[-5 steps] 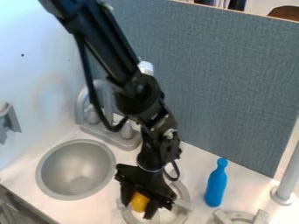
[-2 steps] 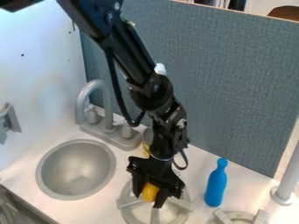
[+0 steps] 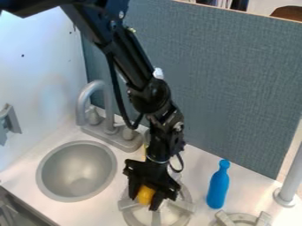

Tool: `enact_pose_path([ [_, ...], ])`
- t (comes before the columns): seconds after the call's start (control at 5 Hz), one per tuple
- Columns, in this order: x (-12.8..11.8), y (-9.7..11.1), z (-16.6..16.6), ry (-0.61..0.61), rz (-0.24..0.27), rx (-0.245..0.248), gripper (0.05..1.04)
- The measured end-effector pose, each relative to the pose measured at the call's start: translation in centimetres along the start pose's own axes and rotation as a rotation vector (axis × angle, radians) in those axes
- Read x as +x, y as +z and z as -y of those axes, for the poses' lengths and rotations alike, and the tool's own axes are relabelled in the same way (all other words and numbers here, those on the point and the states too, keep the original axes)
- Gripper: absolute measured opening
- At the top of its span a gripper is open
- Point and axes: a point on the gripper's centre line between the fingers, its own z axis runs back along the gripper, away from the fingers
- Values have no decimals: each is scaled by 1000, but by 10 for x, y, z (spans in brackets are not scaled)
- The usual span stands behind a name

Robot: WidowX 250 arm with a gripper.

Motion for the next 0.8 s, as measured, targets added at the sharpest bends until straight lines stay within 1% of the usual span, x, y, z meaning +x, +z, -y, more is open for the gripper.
enact_pose_path([
  [0.2,2,5,0,-19,-39,-57,685],
  [0.4,2,1,-2,-22,-81,-80,685],
  [0.6,6,5,-1,-35,-84,-85,685],
  [0.8,4,1,3,-57,-100,-108,685],
])
